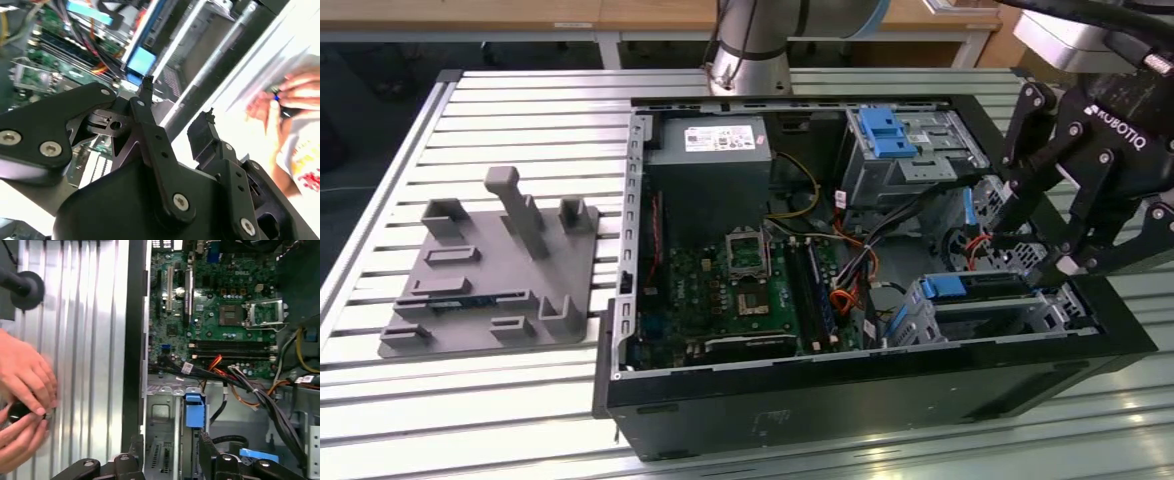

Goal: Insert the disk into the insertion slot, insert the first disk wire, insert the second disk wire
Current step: 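Insert the first disk wire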

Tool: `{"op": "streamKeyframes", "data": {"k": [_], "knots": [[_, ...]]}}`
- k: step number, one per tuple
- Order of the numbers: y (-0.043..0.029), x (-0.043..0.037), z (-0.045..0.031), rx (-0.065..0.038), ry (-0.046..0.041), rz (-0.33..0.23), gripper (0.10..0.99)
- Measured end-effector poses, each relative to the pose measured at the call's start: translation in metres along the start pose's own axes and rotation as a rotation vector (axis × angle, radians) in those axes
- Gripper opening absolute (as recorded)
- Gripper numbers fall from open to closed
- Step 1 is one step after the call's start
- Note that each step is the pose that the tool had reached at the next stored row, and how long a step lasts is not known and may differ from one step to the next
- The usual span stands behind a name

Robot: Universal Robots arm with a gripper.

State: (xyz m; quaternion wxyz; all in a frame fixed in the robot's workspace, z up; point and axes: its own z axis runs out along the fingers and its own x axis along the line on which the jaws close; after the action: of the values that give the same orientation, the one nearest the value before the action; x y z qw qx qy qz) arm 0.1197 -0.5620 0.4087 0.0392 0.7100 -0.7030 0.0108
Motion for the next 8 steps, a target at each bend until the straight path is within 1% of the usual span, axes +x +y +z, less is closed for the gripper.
{"op": "streamKeyframes", "data": {"k": [1,2,3,8], "knots": [[0.0000,-0.0001,0.0004,0.004,0.0083,0.004,0.557],[-0.0001,-0.0001,0.0009,0.008,0.0090,0.014,0.557],[-0.0002,-0.0002,0.0012,0.009,0.0088,0.026,0.557],[-0.0002,-0.0005,0.0038,0.007,0.0073,0.100,0.557]]}}
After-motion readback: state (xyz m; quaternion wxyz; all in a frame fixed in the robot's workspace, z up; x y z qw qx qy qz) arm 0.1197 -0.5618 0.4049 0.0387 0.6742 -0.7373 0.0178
